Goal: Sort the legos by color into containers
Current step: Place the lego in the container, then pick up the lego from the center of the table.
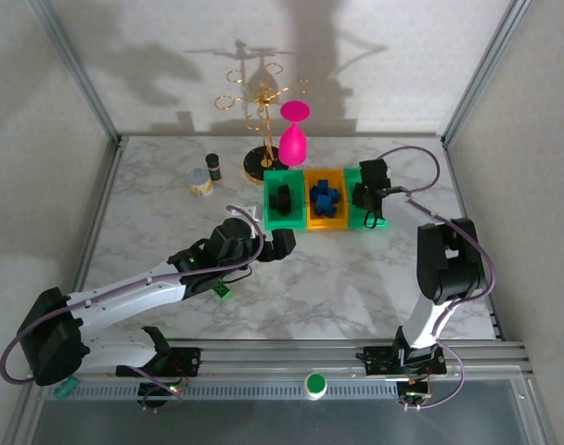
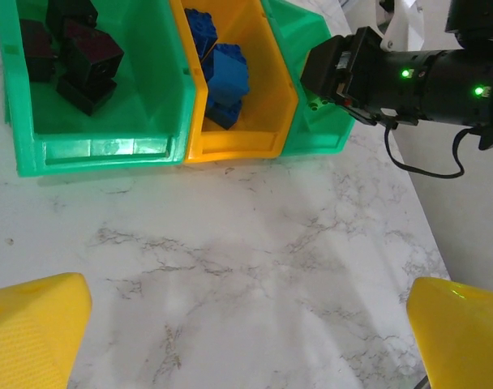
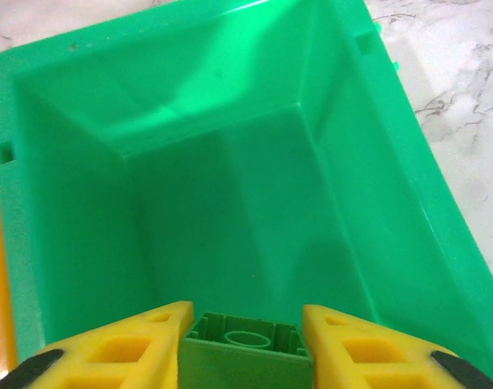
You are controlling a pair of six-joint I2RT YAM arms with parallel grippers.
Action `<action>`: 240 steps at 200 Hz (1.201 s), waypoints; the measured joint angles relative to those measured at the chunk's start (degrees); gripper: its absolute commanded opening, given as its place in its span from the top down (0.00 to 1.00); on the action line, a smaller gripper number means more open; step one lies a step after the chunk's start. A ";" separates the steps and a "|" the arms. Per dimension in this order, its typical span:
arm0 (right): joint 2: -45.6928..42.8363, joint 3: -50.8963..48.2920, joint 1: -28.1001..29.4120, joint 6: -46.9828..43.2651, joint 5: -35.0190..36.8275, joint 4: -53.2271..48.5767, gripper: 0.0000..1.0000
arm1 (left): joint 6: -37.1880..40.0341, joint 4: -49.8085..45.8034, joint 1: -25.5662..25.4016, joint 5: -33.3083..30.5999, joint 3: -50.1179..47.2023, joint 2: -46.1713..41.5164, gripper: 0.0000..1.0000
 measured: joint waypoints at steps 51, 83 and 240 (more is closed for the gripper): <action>1.68 0.42 -0.48 0.02 0.79 1.27 0.57 | 0.81 -0.15 0.00 -0.52 0.57 0.00 0.00; 1.20 0.39 -0.48 0.02 0.61 1.40 0.56 | 1.20 -0.17 0.00 -1.22 0.66 -0.02 0.00; -18.80 -11.13 31.15 4.66 -3.85 0.15 0.44 | -3.39 -15.65 1.84 -10.47 -5.77 -23.45 0.00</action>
